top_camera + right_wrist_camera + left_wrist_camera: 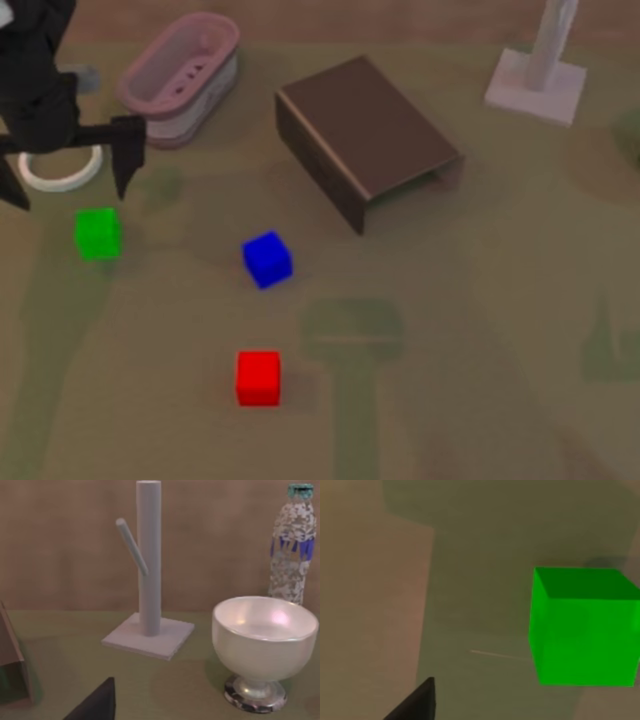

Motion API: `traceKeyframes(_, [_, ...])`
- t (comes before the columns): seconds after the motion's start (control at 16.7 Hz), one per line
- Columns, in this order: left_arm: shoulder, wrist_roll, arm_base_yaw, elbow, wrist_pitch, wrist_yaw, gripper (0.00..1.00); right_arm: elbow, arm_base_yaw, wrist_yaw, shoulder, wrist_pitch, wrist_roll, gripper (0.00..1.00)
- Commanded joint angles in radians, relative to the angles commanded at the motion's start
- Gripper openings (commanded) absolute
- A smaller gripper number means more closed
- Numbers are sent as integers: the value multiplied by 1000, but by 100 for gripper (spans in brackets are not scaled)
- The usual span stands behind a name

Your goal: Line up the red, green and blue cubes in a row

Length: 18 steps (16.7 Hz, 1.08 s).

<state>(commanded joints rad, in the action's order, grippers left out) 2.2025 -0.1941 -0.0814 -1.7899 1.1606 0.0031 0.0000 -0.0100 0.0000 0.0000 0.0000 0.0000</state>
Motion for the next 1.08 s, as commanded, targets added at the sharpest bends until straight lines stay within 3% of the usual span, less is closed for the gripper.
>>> traceKeyframes(0.42, [79,0,-2,152,-237,1,100,0,0,0,0,0,0,100])
traceKeyframes(0.72, [86,0,-2,162,-250,1,100,0,0,0,0,0,0,100])
traceKeyframes(1.08, [86,0,-2,162,-250,1,55,0,0,0,0,0,0,100])
